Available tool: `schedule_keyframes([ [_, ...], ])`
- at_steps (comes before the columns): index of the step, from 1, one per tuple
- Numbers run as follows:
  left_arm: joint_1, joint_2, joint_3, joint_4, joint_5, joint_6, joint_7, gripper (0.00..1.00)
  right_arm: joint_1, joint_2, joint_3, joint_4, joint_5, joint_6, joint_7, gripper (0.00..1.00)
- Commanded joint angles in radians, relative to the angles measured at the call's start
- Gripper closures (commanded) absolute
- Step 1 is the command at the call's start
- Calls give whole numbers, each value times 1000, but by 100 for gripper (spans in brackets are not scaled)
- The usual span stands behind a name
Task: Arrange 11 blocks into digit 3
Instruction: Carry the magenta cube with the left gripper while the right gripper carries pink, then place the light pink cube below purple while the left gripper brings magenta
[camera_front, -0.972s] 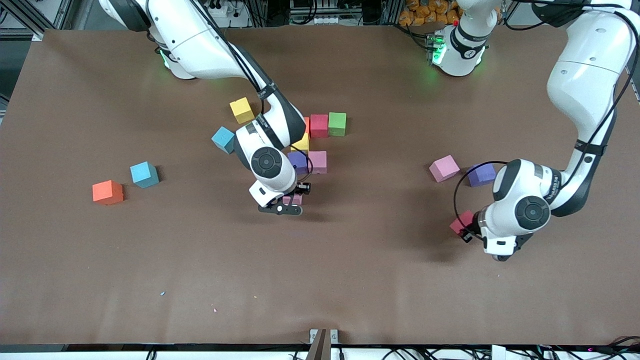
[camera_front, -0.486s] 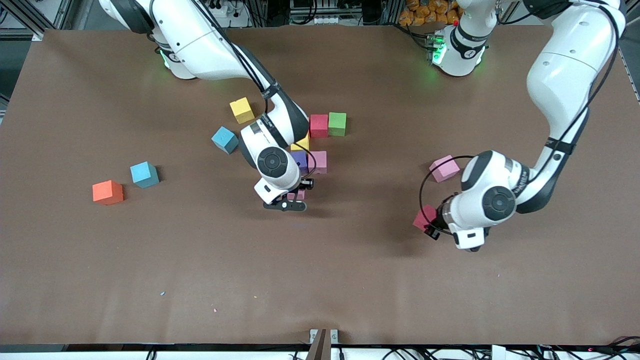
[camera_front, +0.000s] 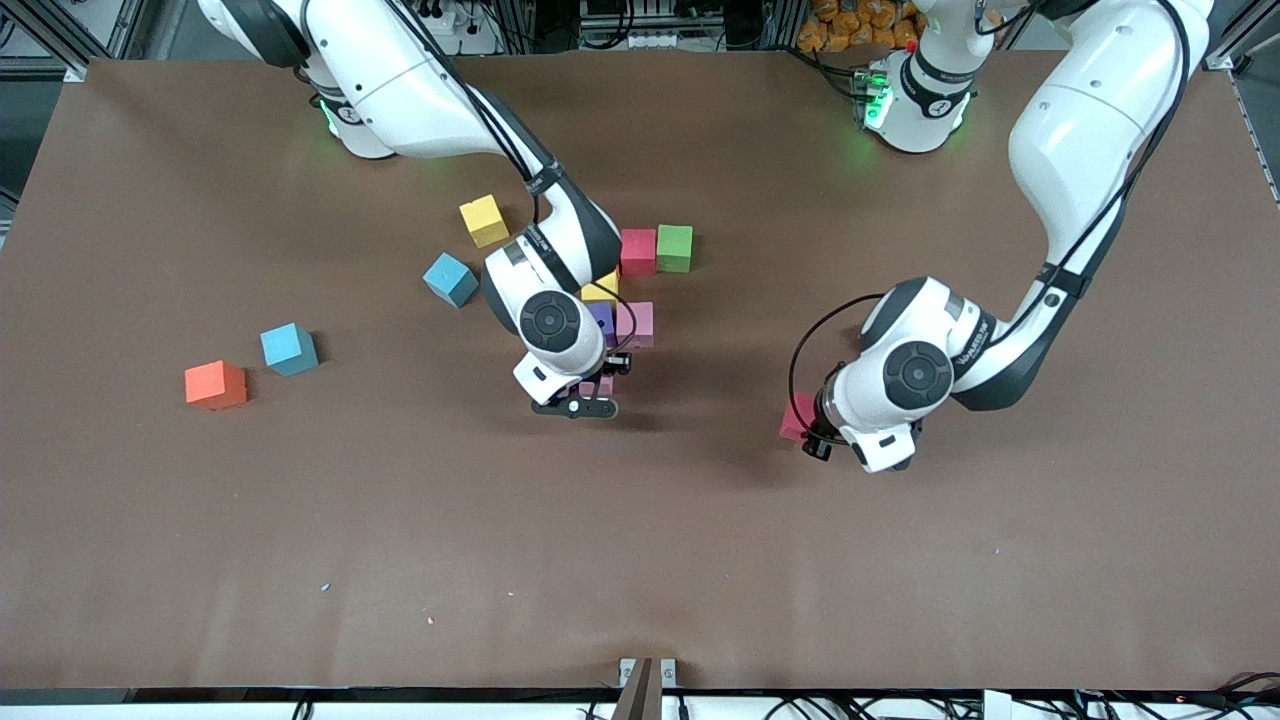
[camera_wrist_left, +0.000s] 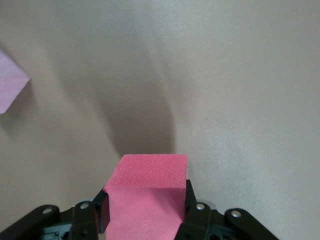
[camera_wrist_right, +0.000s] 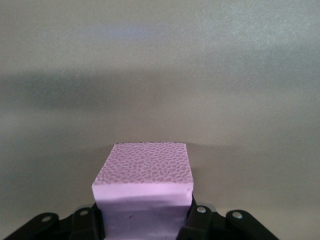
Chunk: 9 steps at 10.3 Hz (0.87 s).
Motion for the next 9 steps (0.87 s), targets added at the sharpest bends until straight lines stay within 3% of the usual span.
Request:
schedule_keyframes([
  [1,17,-109,-10,-129,-24,-1,-85,100,-13,-15,27,-47,27,11,-19,100],
  [5,21,-145,-80,-240,-24,4,-281,100,-23,-30,27,-84,95,21,-105,100],
  [9,-3,-128,-125,-286,-24,48,-427,100,-20,-29,27,-81,95,26,-103,100],
])
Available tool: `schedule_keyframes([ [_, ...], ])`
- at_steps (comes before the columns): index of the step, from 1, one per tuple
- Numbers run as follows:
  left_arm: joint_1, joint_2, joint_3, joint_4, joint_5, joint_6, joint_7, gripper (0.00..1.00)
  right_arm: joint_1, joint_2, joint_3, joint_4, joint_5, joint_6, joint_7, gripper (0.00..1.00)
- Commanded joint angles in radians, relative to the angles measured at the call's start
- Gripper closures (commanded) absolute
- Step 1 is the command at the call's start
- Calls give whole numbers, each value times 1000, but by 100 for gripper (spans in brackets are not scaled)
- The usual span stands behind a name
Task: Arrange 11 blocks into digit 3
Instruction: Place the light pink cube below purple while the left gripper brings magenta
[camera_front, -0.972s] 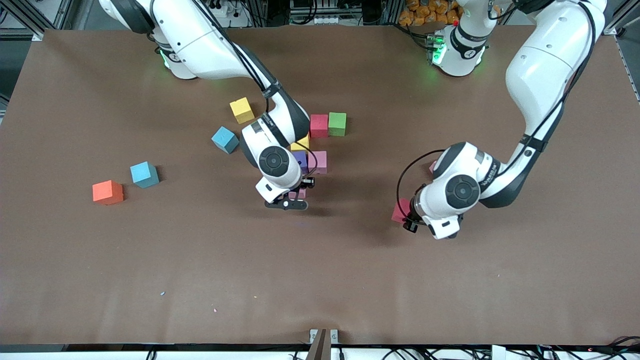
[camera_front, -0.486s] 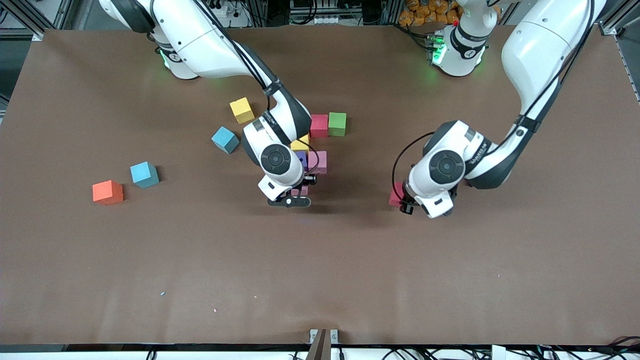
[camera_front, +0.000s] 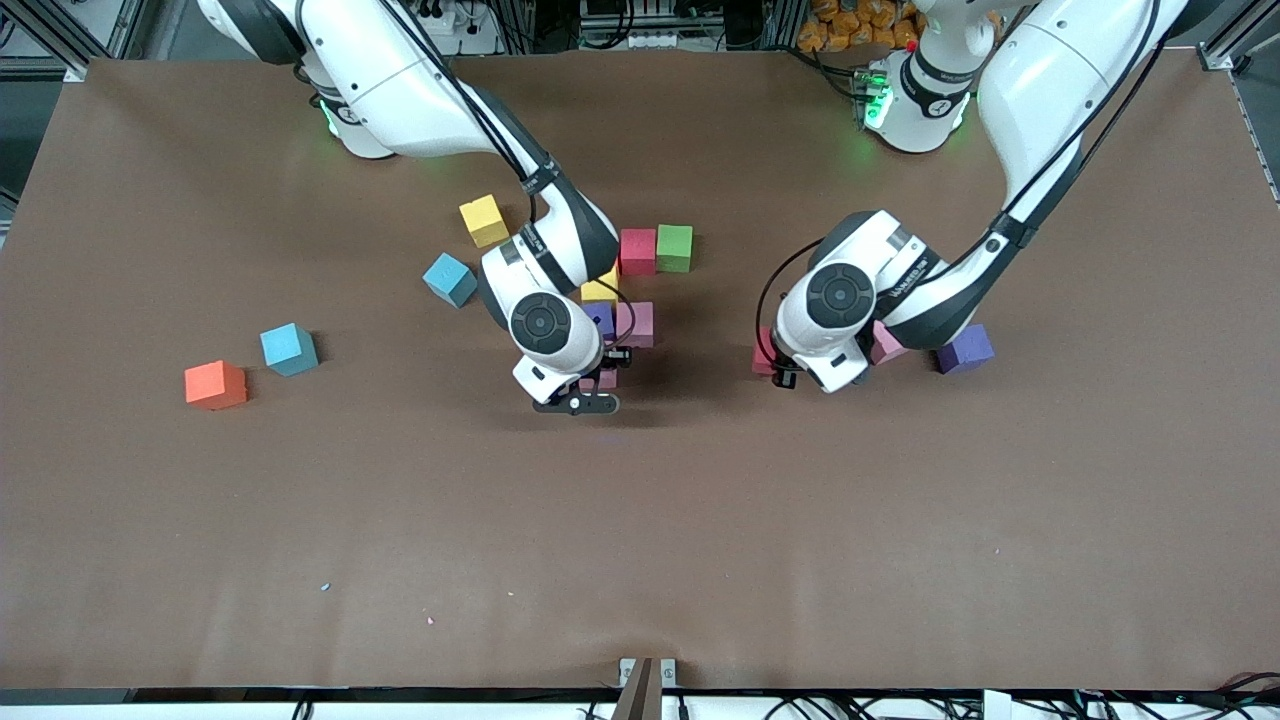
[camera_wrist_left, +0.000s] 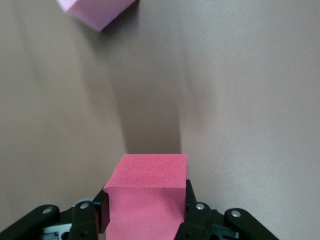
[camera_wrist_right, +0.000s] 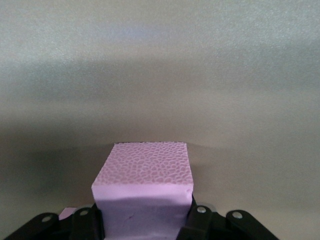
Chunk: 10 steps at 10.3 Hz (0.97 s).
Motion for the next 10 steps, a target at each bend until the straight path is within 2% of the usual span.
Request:
schedule_keyframes([
  [1,-36,-24,-10,-51,-23,40,-88,100,-7,-14,20,-53,37,17,-21,100],
  [4,-108,0,-8,-59,-12,126,-204,100,-4,-14,21,-53,37,27,-12,99],
  [6,-138,8,-7,-59,-11,166,-259,100,-4,-14,20,-53,37,27,-12,78],
  [7,-144,14,-7,-57,-11,179,-262,100,-4,-14,20,-53,37,27,-12,56],
  [8,-148,20,-5,-57,-11,198,-270,100,-4,-12,20,-53,37,27,-12,22],
  [9,-161,22,-2,-57,-8,207,-297,100,-4,-12,20,-53,37,28,-12,2],
  [10,-162,22,-2,-58,-3,212,-313,100,-4,-11,20,-51,37,28,-10,0],
])
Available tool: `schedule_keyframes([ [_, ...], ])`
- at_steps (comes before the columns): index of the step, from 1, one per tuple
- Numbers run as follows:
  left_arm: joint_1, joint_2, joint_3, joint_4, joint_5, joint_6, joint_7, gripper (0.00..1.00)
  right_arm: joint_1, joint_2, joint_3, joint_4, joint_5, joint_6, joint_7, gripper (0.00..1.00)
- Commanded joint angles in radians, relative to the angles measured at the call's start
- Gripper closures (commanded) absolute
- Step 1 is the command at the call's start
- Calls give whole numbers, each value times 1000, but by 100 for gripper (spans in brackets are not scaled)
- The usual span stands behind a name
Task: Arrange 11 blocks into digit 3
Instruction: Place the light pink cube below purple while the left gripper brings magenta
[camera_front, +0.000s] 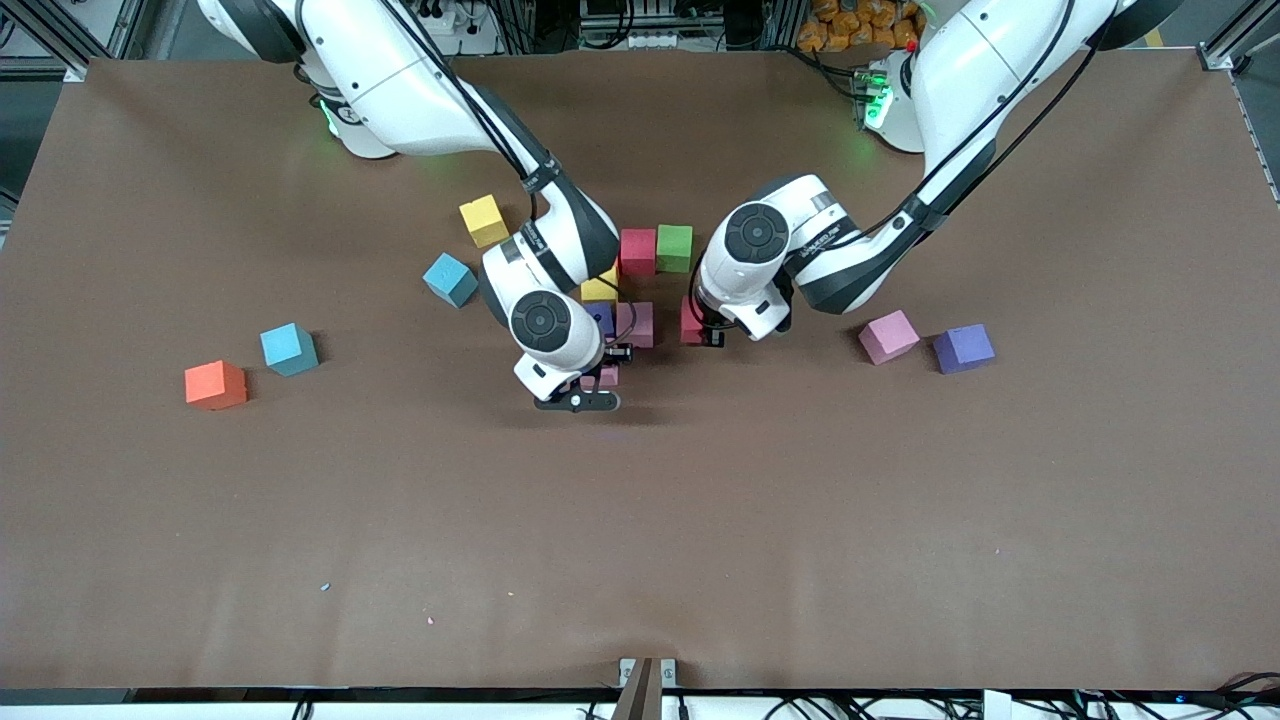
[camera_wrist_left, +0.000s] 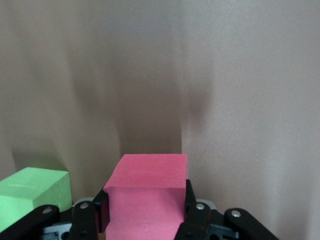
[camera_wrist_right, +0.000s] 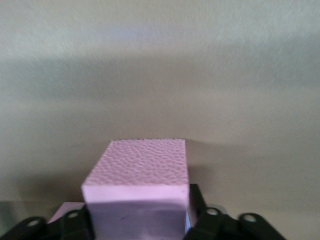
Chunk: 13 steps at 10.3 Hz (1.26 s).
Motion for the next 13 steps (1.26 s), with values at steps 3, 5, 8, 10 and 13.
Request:
schedule_keyframes([
  [3,-31,9,15,-4,-3,60,-68,100,-9,-12,11,-20,23,14,-10,0],
  [5,-69,12,43,4,-3,63,-71,100,-14,-25,9,-6,23,-4,-21,0],
  [8,-145,12,109,12,-3,81,-69,100,-36,-43,9,-4,23,-44,-28,0],
  [10,-156,11,116,15,-3,81,-71,100,-57,-63,9,12,24,-91,-42,0],
  [13,-194,12,141,29,26,80,-86,100,-91,-104,-47,60,119,-243,-128,0],
])
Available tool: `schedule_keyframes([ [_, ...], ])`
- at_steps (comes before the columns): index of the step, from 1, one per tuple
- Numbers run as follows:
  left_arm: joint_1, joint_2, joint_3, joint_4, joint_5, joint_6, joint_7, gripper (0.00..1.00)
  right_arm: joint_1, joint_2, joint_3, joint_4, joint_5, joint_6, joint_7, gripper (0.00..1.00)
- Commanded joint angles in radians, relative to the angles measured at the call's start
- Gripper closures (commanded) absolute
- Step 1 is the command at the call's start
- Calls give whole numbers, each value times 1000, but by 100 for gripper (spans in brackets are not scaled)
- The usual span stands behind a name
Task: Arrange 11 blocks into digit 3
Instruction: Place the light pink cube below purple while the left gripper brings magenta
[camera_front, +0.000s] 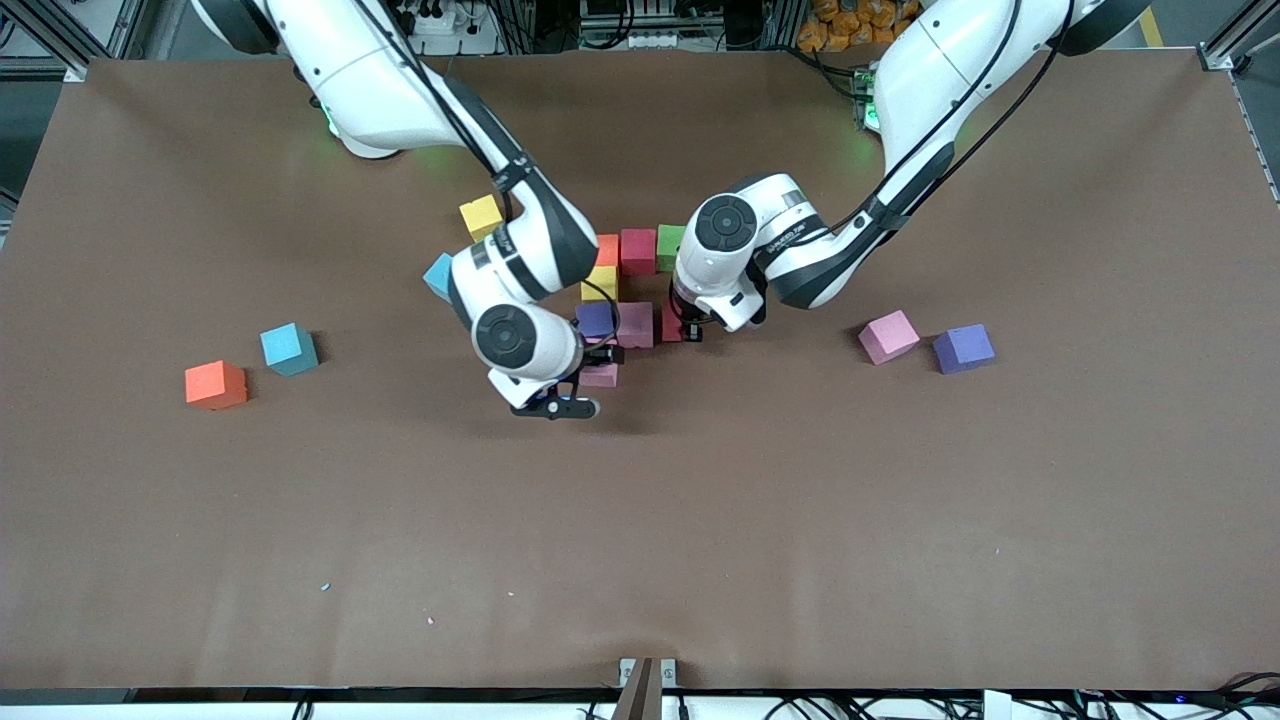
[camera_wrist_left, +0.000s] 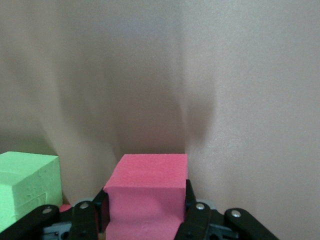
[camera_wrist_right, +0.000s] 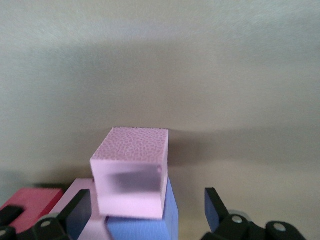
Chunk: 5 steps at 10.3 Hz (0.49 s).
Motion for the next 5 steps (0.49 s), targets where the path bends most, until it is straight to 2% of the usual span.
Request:
schedule_keyframes([
  [1,-36,-3,27,18,23,4,-29,100,-17,-53,-58,1,43,-117,-82,0],
  [2,-36,-3,27,18,23,4,-29,100,-9,-66,-89,-15,35,-132,-83,0],
  [3,-36,2,27,21,23,4,-29,100,-8,-93,-92,-63,29,-126,-84,0],
  [4,-37,10,27,30,23,4,-29,100,-17,-124,-92,-107,-4,-122,-84,0],
  [5,-37,14,27,35,25,4,-28,100,-15,-160,-86,-159,-90,-117,-84,0],
])
